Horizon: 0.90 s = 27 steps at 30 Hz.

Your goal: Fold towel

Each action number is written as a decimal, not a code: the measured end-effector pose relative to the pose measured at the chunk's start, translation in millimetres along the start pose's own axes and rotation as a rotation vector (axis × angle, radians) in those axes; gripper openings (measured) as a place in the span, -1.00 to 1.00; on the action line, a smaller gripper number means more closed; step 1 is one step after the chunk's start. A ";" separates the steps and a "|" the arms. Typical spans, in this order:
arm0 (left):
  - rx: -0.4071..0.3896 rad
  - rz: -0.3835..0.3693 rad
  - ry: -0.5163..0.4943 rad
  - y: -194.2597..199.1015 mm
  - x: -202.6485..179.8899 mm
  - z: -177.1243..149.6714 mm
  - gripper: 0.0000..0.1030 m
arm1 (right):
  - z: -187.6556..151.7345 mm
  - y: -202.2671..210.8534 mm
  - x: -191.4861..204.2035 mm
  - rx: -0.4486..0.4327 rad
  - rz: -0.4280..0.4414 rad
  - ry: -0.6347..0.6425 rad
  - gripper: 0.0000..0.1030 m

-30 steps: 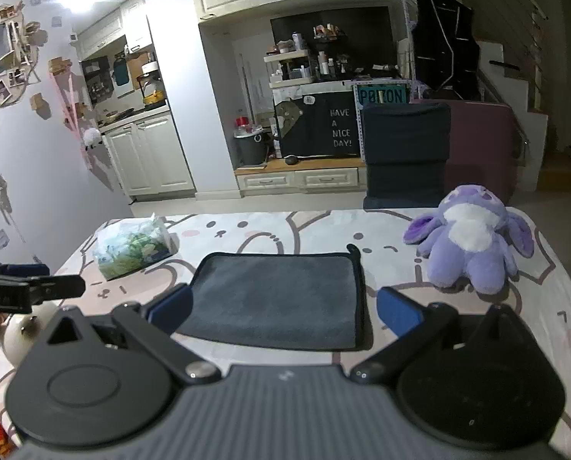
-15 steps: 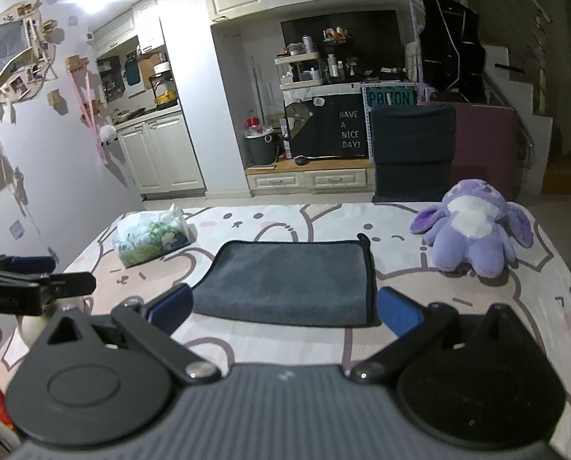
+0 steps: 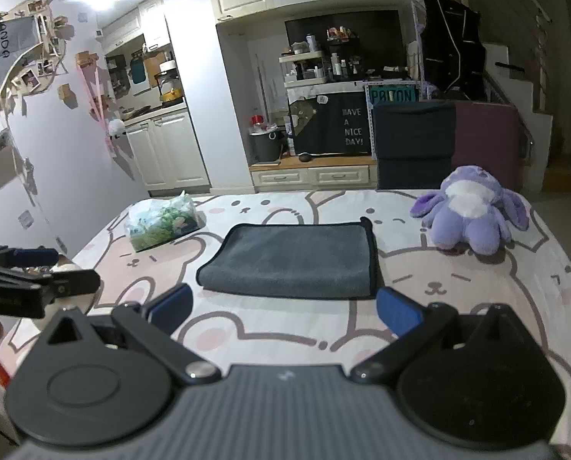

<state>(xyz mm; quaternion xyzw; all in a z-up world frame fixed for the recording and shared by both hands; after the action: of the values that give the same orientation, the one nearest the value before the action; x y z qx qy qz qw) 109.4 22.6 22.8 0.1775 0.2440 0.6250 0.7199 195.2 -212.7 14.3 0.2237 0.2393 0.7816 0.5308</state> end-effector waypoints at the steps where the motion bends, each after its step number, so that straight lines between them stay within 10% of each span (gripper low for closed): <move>1: 0.001 -0.003 -0.001 0.9 -1.0 -2.1 1.00 | -2.6 2.0 0.1 -0.001 0.000 0.000 0.99; 27: 0.003 -0.022 -0.050 25.0 -22.4 -56.3 1.00 | -55.5 37.5 8.4 -0.012 -0.017 0.066 0.99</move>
<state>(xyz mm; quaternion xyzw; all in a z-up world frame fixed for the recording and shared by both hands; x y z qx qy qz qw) 54.5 1.6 -6.3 0.1915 0.2285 0.6122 0.7324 131.7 -224.5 -5.5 0.1923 0.2539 0.7854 0.5307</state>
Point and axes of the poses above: each gripper's, at about its wrist camera, not at the fingertips, and y roughly against the way its jaws point, x to its left, z to its top, the point moved 5 cm from there along -y, roughly the way its jaws point, and after that the axes turned 13 degrees about -z, right-handed, at the moved point
